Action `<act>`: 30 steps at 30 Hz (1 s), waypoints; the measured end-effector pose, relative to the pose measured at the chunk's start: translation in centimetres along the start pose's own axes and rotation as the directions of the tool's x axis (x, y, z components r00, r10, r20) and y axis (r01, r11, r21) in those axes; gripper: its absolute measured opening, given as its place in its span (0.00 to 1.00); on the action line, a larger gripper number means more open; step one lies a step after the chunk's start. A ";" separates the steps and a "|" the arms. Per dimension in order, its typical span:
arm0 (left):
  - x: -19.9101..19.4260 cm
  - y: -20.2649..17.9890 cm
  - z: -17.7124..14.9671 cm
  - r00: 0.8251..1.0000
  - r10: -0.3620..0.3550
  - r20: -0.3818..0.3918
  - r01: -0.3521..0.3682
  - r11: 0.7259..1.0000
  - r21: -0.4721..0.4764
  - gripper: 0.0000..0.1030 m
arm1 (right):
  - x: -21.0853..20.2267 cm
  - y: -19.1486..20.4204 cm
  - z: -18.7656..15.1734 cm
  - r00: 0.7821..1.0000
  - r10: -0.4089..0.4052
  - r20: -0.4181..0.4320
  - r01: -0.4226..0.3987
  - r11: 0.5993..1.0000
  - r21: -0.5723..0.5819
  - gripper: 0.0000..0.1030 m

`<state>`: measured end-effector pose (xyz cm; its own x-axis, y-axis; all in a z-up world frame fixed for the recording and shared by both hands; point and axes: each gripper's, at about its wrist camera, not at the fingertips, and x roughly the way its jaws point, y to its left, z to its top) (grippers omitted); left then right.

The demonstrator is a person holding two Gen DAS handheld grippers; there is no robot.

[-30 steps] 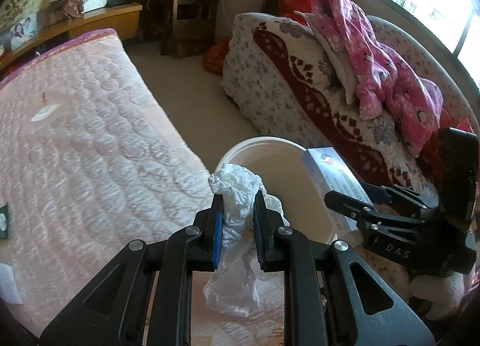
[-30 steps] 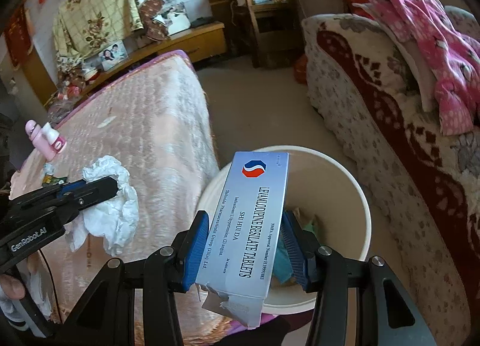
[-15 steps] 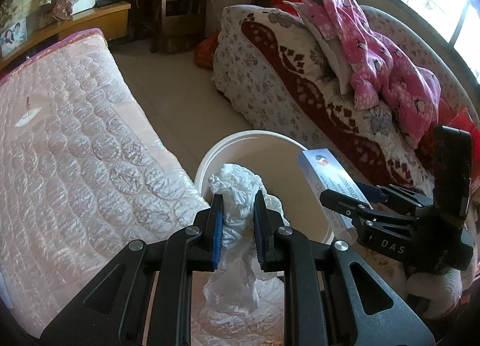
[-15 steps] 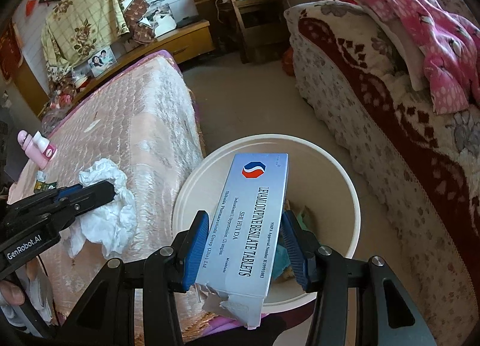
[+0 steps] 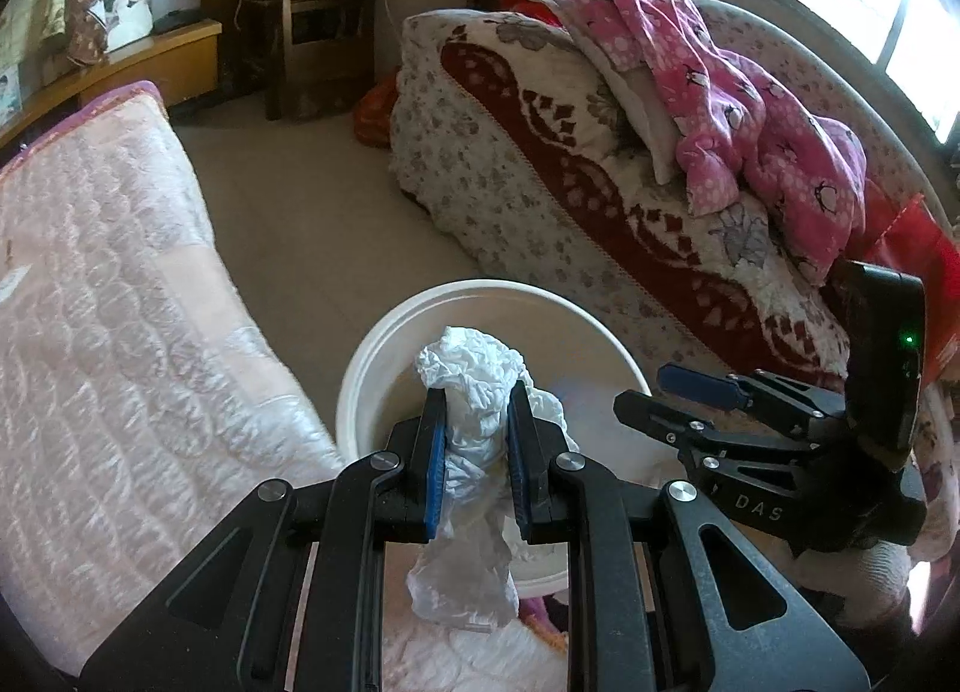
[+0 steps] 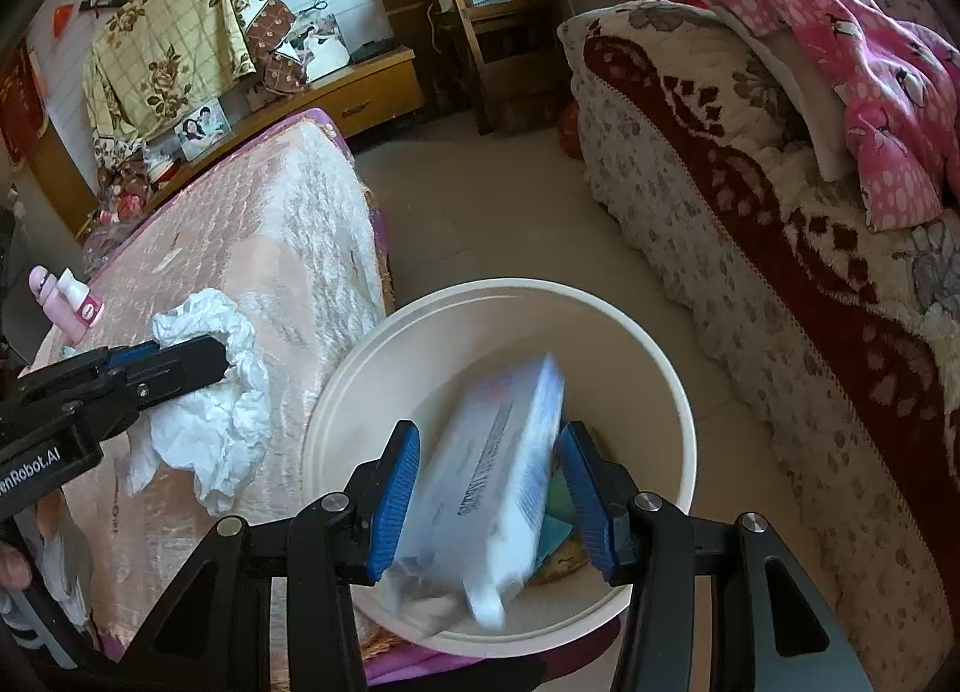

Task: Collect trash
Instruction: 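Open both tools to drop the medicine box and tissue into the bucket, then move both open tools back over the remaining trash on the bed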

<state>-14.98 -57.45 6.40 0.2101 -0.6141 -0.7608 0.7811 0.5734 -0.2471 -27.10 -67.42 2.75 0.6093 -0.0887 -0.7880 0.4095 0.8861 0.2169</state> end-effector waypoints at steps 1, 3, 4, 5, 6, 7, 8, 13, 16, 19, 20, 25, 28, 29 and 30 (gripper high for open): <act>0.4 -0.1 0.1 1.000 -0.002 -0.001 0.002 1.000 0.001 0.15 | 0.2 -0.3 0.0 1.000 0.003 0.000 -0.003 1.000 0.003 0.46; 1.0 -0.1 0.1 1.000 -0.007 -0.011 0.007 1.000 0.000 0.15 | 0.9 -0.8 -0.2 1.000 0.002 -0.008 -0.002 1.000 0.011 0.46; 1.4 -0.1 0.0 1.000 -0.010 -0.021 0.010 1.000 -0.002 0.15 | 1.2 -0.9 -0.3 1.000 0.002 -0.013 -0.001 1.000 0.015 0.46; 1.7 -0.1 0.0 1.000 -0.010 -0.027 0.010 1.000 -0.001 0.15 | 1.6 -1.3 -0.3 1.000 0.004 -0.019 -0.004 1.000 0.025 0.46; 1.9 -0.1 -0.1 0.999 -0.010 -0.032 0.010 1.000 0.001 0.15 | 1.9 -1.6 -0.4 1.000 0.011 -0.024 -0.010 0.999 0.038 0.46; 2.2 -0.1 -0.2 0.999 -0.011 -0.038 0.011 1.000 0.001 0.15 | 2.1 -1.8 -0.4 0.999 0.017 -0.027 -0.016 0.999 0.049 0.46; 2.3 -0.1 -0.2 0.999 -0.009 -0.040 0.009 1.000 0.000 0.15 | 2.2 -2.1 -0.4 0.999 0.027 -0.033 -0.025 0.998 0.065 0.46; 3.0 0.2 -0.2 0.999 -0.006 -0.051 0.005 1.000 -0.020 0.18 | 2.3 -2.6 -0.5 0.999 0.032 -0.037 -0.028 0.995 0.099 0.46; 3.0 0.3 -0.3 0.999 -0.010 -0.053 0.009 1.000 -0.022 0.32 | 2.1 -2.7 -0.4 0.999 0.033 -0.034 -0.029 0.993 0.111 0.46; 2.9 0.2 -0.3 0.999 -0.009 -0.047 0.008 1.000 -0.023 0.47 | 1.9 -2.6 -0.2 0.999 0.032 -0.031 -0.029 0.994 0.108 0.46; 2.9 0.2 -0.3 0.999 -0.012 -0.047 0.011 1.000 -0.024 0.48 | 1.7 -2.5 -0.2 0.999 0.032 -0.031 -0.029 0.994 0.105 0.46; 2.2 0.1 -0.4 0.999 -0.008 -0.039 0.007 1.000 -0.018 0.50 | 1.2 -2.0 -0.1 0.999 0.030 -0.023 -0.028 0.995 0.096 0.47; 1.8 0.1 -0.6 0.999 0.008 -0.032 -0.009 1.000 -0.013 0.50 | 0.9 -1.8 -0.1 0.999 0.023 -0.022 -0.021 0.996 0.091 0.47; 1.7 0.1 -0.7 0.999 0.013 -0.030 -0.014 1.000 -0.012 0.50 | 0.8 -1.7 -0.1 1.000 0.022 -0.022 -0.020 0.996 0.089 0.47; 1.5 0.1 -0.8 0.999 0.020 -0.028 -0.021 1.000 -0.009 0.50 | 0.7 -1.6 -0.1 1.000 0.020 -0.022 -0.018 0.996 0.086 0.47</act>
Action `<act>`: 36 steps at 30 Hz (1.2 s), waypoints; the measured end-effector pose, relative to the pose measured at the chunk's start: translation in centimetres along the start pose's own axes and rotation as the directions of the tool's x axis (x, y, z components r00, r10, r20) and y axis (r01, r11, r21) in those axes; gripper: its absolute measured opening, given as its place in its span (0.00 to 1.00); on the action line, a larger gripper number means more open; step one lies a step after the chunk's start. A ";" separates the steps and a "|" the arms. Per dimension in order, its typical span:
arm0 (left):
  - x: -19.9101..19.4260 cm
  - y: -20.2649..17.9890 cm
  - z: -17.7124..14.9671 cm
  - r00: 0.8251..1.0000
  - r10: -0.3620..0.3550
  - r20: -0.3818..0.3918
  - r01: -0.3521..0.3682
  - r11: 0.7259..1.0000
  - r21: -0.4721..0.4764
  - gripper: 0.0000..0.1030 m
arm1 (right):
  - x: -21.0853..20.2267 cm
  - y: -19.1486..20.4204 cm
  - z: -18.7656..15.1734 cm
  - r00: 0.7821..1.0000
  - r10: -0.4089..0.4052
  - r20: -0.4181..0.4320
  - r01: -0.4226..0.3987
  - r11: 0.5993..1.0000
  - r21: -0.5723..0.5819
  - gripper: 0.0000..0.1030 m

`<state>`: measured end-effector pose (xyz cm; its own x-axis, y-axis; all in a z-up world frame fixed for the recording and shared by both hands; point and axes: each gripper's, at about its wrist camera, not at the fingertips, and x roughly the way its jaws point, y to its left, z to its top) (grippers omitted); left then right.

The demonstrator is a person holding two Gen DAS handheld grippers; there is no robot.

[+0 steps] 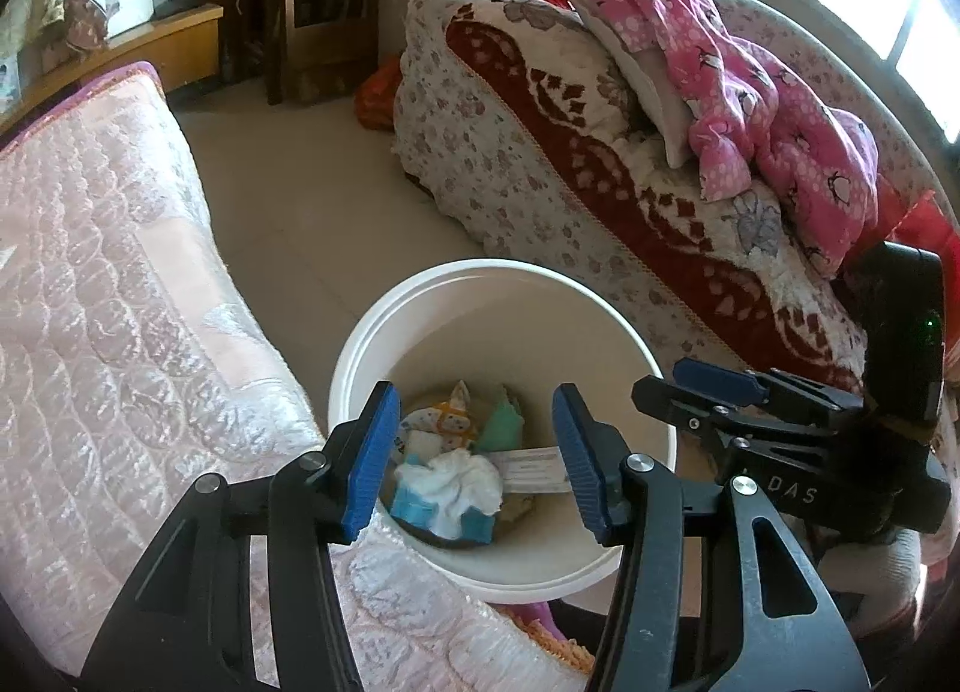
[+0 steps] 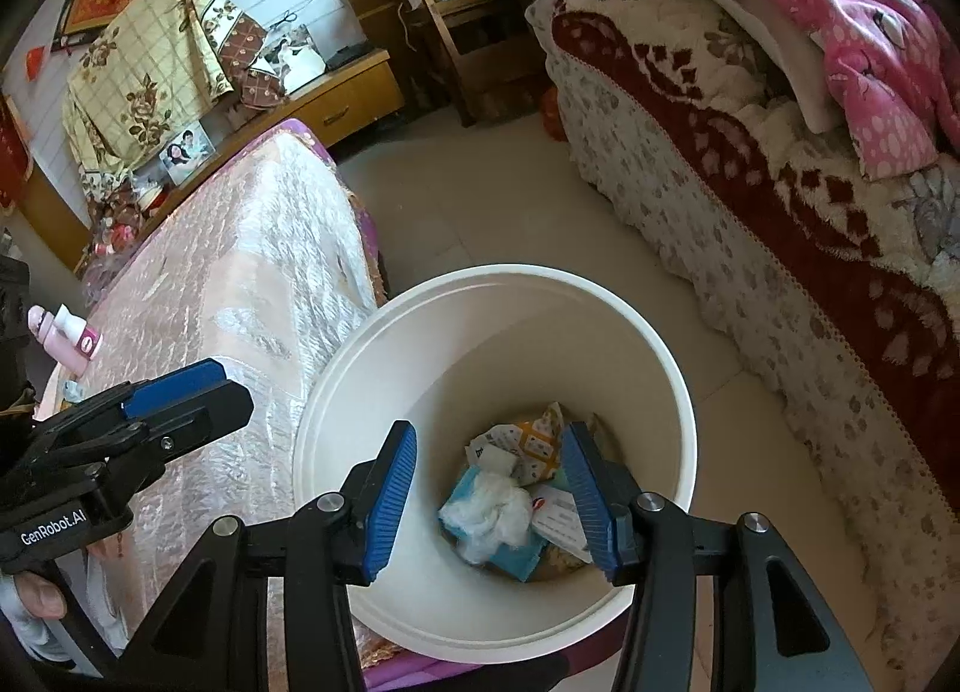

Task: Collect trash
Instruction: 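Move both open tools back over the remaining trash on the bed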

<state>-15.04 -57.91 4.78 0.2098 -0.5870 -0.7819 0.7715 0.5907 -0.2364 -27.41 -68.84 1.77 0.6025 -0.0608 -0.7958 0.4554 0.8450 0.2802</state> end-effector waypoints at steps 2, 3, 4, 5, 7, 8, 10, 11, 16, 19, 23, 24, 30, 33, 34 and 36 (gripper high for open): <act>-0.2 -0.1 0.0 1.000 0.018 0.005 -0.018 1.000 0.007 0.50 | -0.1 0.2 0.0 1.000 -0.004 0.001 0.004 1.000 -0.003 0.47; -0.3 -0.2 -0.1 1.000 0.028 0.008 -0.028 1.000 0.009 0.50 | -0.2 0.3 -0.1 1.000 -0.006 0.002 0.006 1.000 -0.006 0.48; -0.4 -0.2 -0.1 0.999 0.041 0.010 -0.042 0.999 0.010 0.50 | -0.3 0.4 -0.1 1.000 -0.007 0.004 0.008 1.000 -0.009 0.48; -0.6 -0.1 -0.2 0.998 0.054 0.013 -0.054 0.999 0.010 0.50 | -0.4 0.5 -0.1 1.000 -0.010 0.005 0.010 1.000 -0.013 0.48; -1.0 0.0 -0.3 0.998 0.062 0.019 -0.062 0.998 0.008 0.50 | -0.7 1.1 -0.1 0.999 -0.031 0.012 0.031 0.999 -0.035 0.49; -1.2 0.1 -0.4 0.997 0.073 0.024 -0.073 0.997 0.009 0.50 | -0.9 1.4 -0.1 0.999 -0.041 0.017 0.042 0.998 -0.045 0.49; -1.7 0.2 -0.6 0.995 0.090 0.031 -0.091 0.996 0.009 0.50 | -1.2 1.7 -0.1 0.999 -0.049 0.023 0.050 0.997 -0.056 0.49; -2.1 0.3 -0.8 0.994 0.101 0.037 -0.102 0.995 0.008 0.50 | -1.5 1.9 -0.1 0.999 -0.046 0.025 0.048 0.997 -0.059 0.49; -3.9 0.8 -1.3 0.988 0.141 0.060 -0.142 0.990 -0.003 0.50 | -2.9 3.3 0.1 0.998 -0.043 0.052 0.047 0.996 -0.082 0.49; -5.2 1.2 -1.8 0.983 0.168 0.079 -0.168 0.986 -0.008 0.50 | -4.0 4.5 0.3 0.997 -0.033 0.071 0.040 0.995 -0.093 0.54; -6.8 2.2 -2.5 0.976 0.194 0.095 -0.192 0.981 -0.027 0.50 | -5.1 6.6 0.6 0.996 -0.019 0.091 0.030 0.992 -0.120 0.60; -7.2 2.6 -2.7 0.975 0.202 0.097 -0.200 0.979 -0.034 0.50 | -5.3 7.0 0.6 0.995 -0.018 0.094 0.029 0.992 -0.125 0.60; -10.1 5.2 -4.1 0.964 0.246 0.106 -0.237 0.967 -0.089 0.50 | -6.5 10.9 0.7 0.993 0.021 0.115 0.000 0.984 -0.179 0.60; -11.6 6.4 -4.9 0.958 0.265 0.114 -0.253 0.961 -0.111 0.50 | -6.7 12.8 0.5 0.993 0.043 0.113 -0.019 0.979 -0.205 0.62; -12.1 6.9 -5.2 0.956 0.271 0.116 -0.257 0.959 -0.119 0.50 | -6.7 13.8 0.4 0.993 0.053 0.109 -0.028 0.975 -0.220 0.62; -13.1 8.0 -5.9 0.952 0.283 0.117 -0.267 0.954 -0.140 0.50 | -6.6 15.1 0.1 0.993 0.065 0.102 -0.039 0.970 -0.240 0.62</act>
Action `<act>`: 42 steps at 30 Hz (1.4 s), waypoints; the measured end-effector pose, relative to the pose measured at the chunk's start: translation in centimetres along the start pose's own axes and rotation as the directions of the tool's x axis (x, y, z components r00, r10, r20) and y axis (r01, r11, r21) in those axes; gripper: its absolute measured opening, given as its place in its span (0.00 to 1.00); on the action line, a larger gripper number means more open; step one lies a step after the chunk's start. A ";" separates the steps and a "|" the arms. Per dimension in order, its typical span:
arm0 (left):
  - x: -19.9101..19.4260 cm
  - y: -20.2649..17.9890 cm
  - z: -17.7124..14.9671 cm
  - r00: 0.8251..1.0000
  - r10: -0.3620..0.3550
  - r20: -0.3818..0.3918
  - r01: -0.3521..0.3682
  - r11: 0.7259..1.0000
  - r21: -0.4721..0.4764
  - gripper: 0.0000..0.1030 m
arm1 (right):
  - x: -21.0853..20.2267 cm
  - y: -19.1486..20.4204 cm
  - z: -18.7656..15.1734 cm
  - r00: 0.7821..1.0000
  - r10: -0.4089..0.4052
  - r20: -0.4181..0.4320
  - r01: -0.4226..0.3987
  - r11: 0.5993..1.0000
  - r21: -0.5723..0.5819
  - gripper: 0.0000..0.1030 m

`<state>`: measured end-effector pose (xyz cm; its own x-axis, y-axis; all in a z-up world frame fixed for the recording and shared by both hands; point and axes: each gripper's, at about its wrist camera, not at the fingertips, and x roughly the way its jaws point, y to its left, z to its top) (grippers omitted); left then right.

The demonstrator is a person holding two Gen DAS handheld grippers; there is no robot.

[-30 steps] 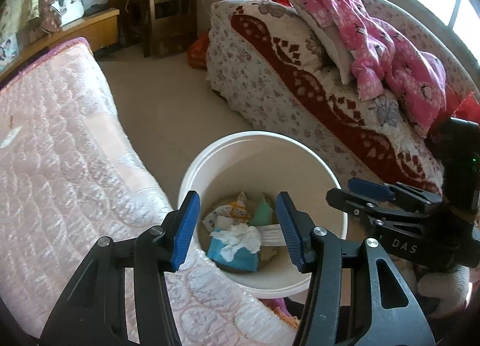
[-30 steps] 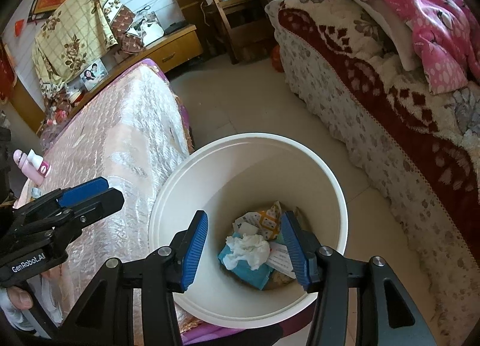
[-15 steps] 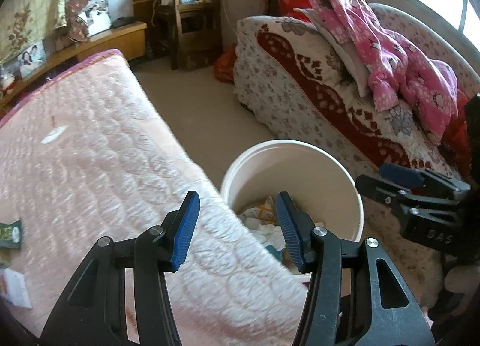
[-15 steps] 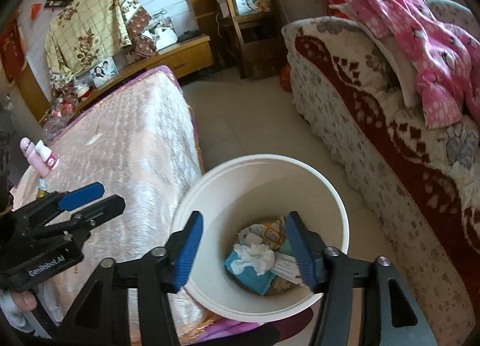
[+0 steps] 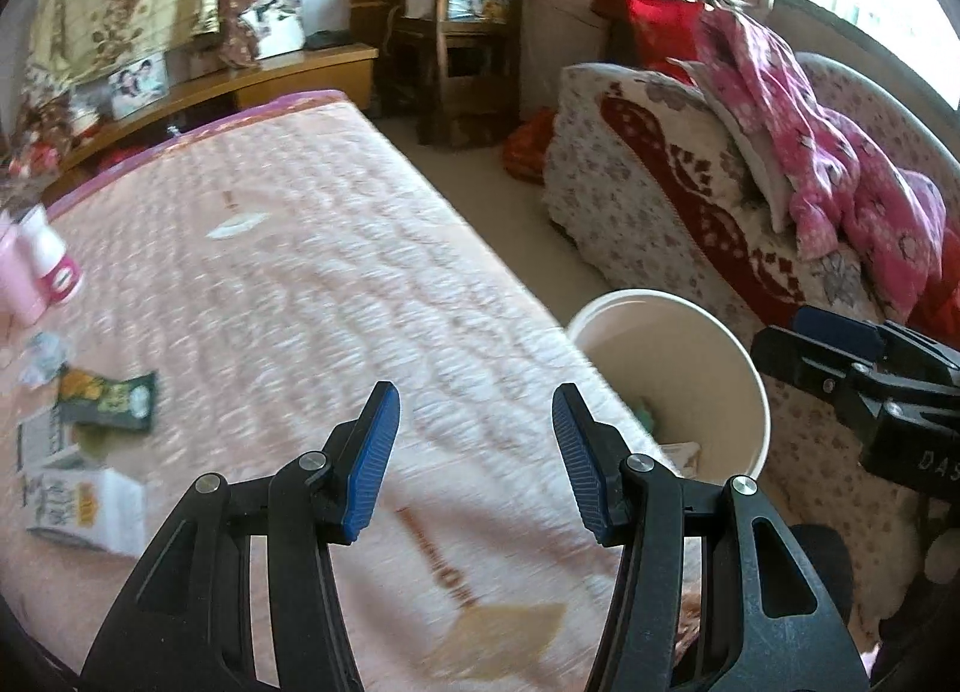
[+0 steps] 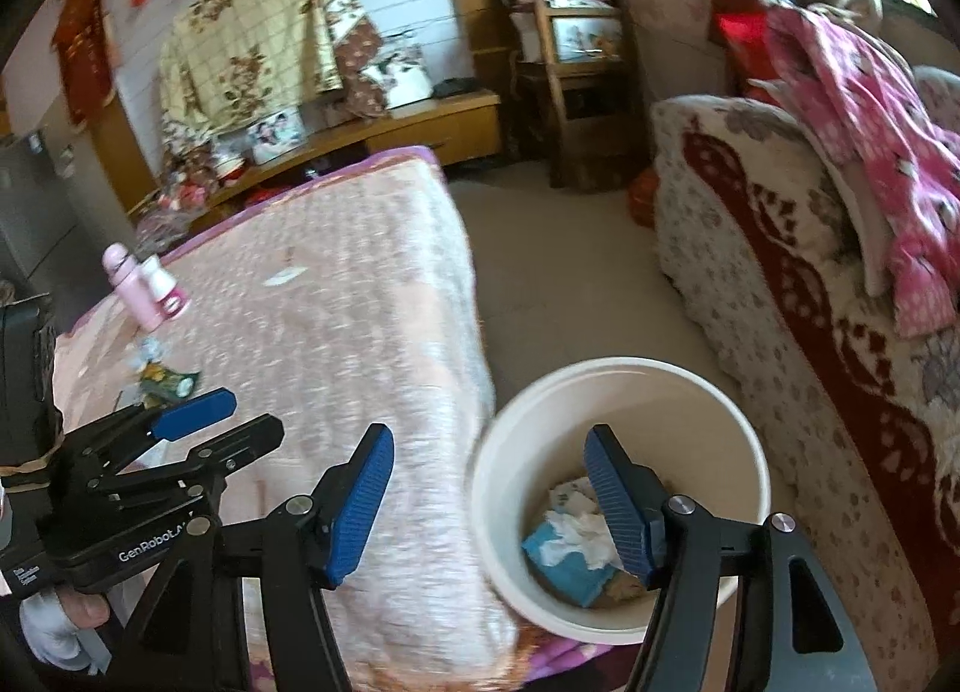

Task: Collect trash
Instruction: 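Move both open tools back over the remaining trash on the bed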

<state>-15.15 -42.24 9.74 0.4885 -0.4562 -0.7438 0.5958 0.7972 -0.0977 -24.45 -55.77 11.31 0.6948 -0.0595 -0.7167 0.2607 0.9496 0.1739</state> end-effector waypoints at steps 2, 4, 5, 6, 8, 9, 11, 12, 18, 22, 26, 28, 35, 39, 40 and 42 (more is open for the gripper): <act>-0.5 1.2 -0.4 1.000 0.013 0.001 -0.013 1.000 -0.015 0.50 | 0.3 1.7 0.0 1.000 0.020 -0.006 -0.020 1.000 -0.023 0.62; -0.7 2.6 -0.8 1.000 0.025 -0.003 -0.025 0.999 -0.034 0.50 | 0.5 3.2 0.1 0.999 0.041 -0.013 -0.041 0.998 -0.043 0.63; -0.7 3.2 -0.9 1.000 0.027 -0.006 -0.027 0.999 -0.042 0.50 | 0.7 4.0 0.1 0.998 0.053 -0.018 -0.054 0.997 -0.053 0.63; -0.6 3.7 -1.1 1.000 0.027 -0.011 -0.028 0.998 -0.049 0.50 | 0.9 4.6 0.1 0.998 0.062 -0.023 -0.063 0.996 -0.060 0.63; -0.3 5.2 -1.3 0.999 0.028 -0.018 -0.029 0.997 -0.066 0.50 | 1.3 6.3 0.0 0.996 0.078 -0.034 -0.080 0.994 -0.079 0.63; -0.1 5.8 -1.3 0.999 0.031 -0.020 -0.032 0.997 -0.070 0.50 | 1.4 6.8 0.0 0.996 0.083 -0.038 -0.086 0.992 -0.087 0.63; 0.5 7.5 -1.3 0.999 0.042 -0.026 -0.045 0.995 -0.085 0.50 | 1.7 8.2 -0.1 0.994 0.096 -0.049 -0.101 0.989 -0.108 0.63; 0.8 8.5 -1.3 0.998 0.048 -0.031 -0.051 0.994 -0.100 0.50 | 1.8 8.7 -0.2 0.993 0.102 -0.053 -0.107 0.987 -0.116 0.63; 1.6 13.0 -1.2 0.995 0.087 -0.051 -0.095 0.982 -0.164 0.50 | 2.8 11.1 -0.3 0.989 0.122 -0.086 -0.133 0.980 -0.147 0.63; 1.5 15.2 -2.2 0.992 0.077 -0.103 -0.096 0.976 -0.194 0.50 | 3.7 12.1 -0.5 0.985 0.132 -0.109 -0.149 0.976 -0.157 0.63; 0.3 16.7 -3.9 0.987 0.074 -0.140 -0.100 0.978 -0.183 0.50 | 4.2 13.4 -0.4 0.981 0.150 -0.122 -0.170 0.970 -0.174 0.63; -0.8 17.8 -4.9 0.985 0.054 -0.161 -0.085 0.977 -0.193 0.50 | 4.5 14.3 -0.4 0.978 0.162 -0.130 -0.184 0.965 -0.185 0.63; -5.5 21.9 -9.2 0.976 0.078 -0.203 -0.125 0.965 -0.232 0.50 | 5.9 17.7 -1.0 0.963 0.202 -0.179 -0.240 0.944 -0.227 0.63; -8.0 24.6 -11.2 0.971 0.114 -0.211 -0.172 0.944 -0.282 0.50 | 6.8 20.1 -1.5 0.951 0.227 -0.210 -0.277 0.926 -0.256 0.63; -8.6 25.2 -11.5 0.971 0.120 -0.209 -0.179 0.938 -0.297 0.50 | 7.2 20.9 -1.6 0.946 0.242 -0.217 -0.295 0.919 -0.261 0.63; -9.9 26.3 -12.0 0.974 0.120 -0.192 -0.179 0.928 -0.328 0.50 | 7.8 21.9 -1.7 0.937 0.265 -0.228 -0.321 0.910 -0.262 0.63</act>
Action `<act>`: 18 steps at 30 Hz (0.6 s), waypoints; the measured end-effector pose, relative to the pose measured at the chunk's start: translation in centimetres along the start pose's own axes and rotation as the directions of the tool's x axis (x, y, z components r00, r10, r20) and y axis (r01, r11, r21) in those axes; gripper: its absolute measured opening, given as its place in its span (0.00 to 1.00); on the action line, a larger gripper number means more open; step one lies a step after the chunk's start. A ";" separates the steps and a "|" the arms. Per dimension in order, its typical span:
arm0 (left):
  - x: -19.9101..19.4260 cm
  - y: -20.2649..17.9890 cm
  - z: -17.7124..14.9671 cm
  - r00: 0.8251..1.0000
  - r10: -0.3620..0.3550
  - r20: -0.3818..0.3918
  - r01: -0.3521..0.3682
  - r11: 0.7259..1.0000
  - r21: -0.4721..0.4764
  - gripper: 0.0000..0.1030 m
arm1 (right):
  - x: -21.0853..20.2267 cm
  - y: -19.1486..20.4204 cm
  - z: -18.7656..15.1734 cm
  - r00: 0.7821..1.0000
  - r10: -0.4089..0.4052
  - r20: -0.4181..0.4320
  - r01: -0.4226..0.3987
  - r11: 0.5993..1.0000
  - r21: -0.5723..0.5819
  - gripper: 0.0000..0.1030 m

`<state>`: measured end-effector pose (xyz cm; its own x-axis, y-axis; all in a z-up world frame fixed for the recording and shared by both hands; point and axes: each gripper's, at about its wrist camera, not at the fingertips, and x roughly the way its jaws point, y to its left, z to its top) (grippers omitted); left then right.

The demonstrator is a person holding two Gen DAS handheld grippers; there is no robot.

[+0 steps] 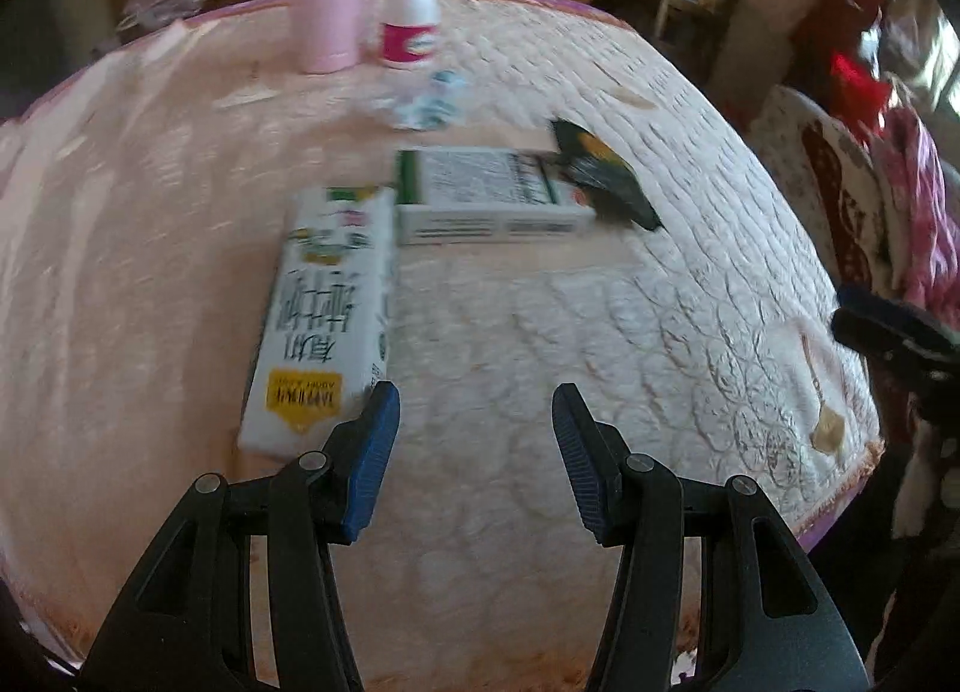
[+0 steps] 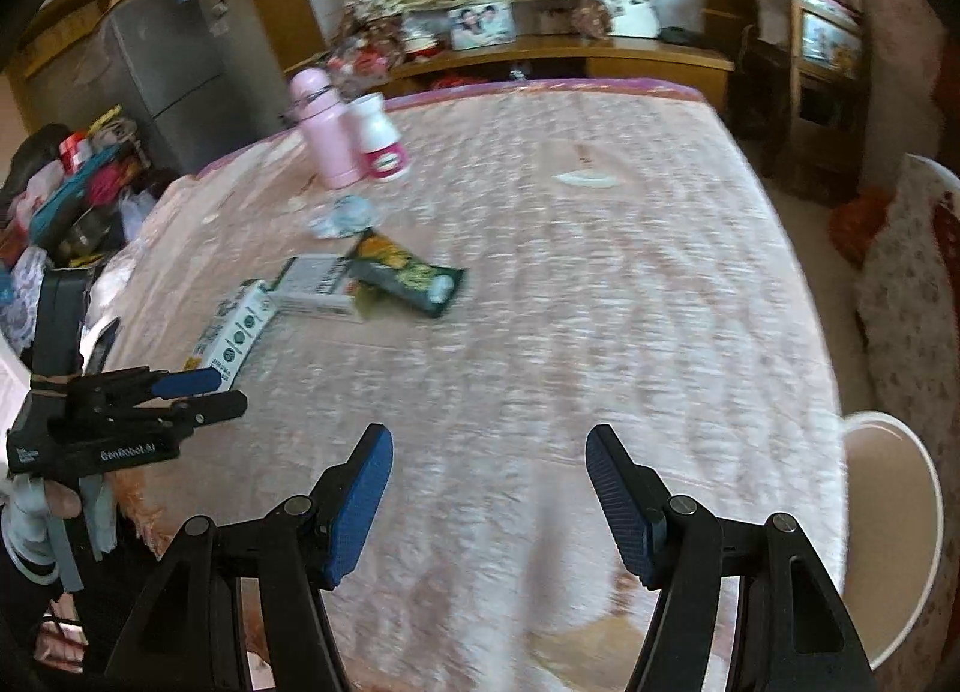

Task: Collect trash
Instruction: 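Move both open tools back over the remaining trash on the bed, then grasp the white milk carton with the left tool while the right tool grasps the green snack bar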

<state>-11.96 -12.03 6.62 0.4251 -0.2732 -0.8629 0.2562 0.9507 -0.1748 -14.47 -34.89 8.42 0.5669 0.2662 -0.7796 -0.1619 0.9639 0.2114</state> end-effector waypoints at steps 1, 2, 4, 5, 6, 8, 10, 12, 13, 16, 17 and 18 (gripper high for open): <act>-0.6 0.5 -0.1 1.000 -0.014 0.010 0.014 1.000 -0.015 0.50 | 0.6 0.5 0.3 1.000 0.017 -0.003 -0.017 1.000 -0.005 0.63; -1.0 0.8 -0.2 0.999 -0.028 0.018 0.028 0.999 -0.026 0.50 | 1.0 0.8 0.5 1.000 0.027 -0.005 -0.027 1.000 -0.012 0.63; -2.0 1.3 -0.3 0.998 -0.054 0.039 0.055 0.997 -0.044 0.50 | 2.0 1.8 0.8 0.999 0.049 -0.009 -0.049 0.998 -0.035 0.63; -2.3 1.4 -0.3 0.997 -0.053 0.049 0.056 0.997 -0.048 0.50 | 2.4 2.1 1.0 0.998 0.061 -0.012 -0.061 0.997 -0.043 0.64; -2.5 1.6 -0.4 0.997 -0.050 0.059 0.053 0.997 -0.047 0.51 | 2.8 2.5 1.1 0.997 0.075 -0.016 -0.076 0.996 -0.049 0.64; -2.7 1.7 -0.2 0.997 -0.030 0.077 0.032 0.999 -0.035 0.54 | 3.8 3.0 1.5 0.993 0.112 -0.027 -0.113 0.992 -0.064 0.64; -2.6 2.2 0.3 0.996 -0.016 0.089 0.019 0.999 -0.033 0.55 | 4.5 3.3 1.9 0.992 0.119 -0.036 -0.121 0.989 -0.079 0.65; -2.3 2.8 0.7 0.995 -0.005 0.096 0.009 0.999 -0.037 0.56 | 5.2 3.7 2.4 0.993 0.105 -0.044 -0.109 0.989 -0.101 0.65; -2.1 3.1 1.0 0.995 0.002 0.095 0.001 0.999 -0.041 0.56 | 5.5 3.9 2.8 0.993 0.105 -0.046 -0.110 0.987 -0.114 0.67; -1.4 3.7 1.4 0.996 0.009 0.092 -0.004 0.999 -0.046 0.56 | 6.1 4.1 3.5 0.993 0.109 -0.044 -0.115 0.983 -0.145 0.70; -1.1 3.8 1.5 0.996 0.011 0.091 -0.007 0.999 -0.049 0.56 | 6.3 4.1 3.7 0.993 0.108 -0.045 -0.114 0.981 -0.157 0.70; -1.0 4.0 1.5 0.996 0.012 0.090 -0.008 0.999 -0.051 0.56 | 6.6 4.2 3.9 0.994 0.104 -0.046 -0.110 0.979 -0.173 0.70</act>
<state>-10.03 -8.19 7.48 0.5045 -0.2737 -0.8189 0.2086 0.9590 -0.1920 -8.25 -29.07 6.46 0.5093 0.3640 -0.7798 -0.3604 0.9131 0.1909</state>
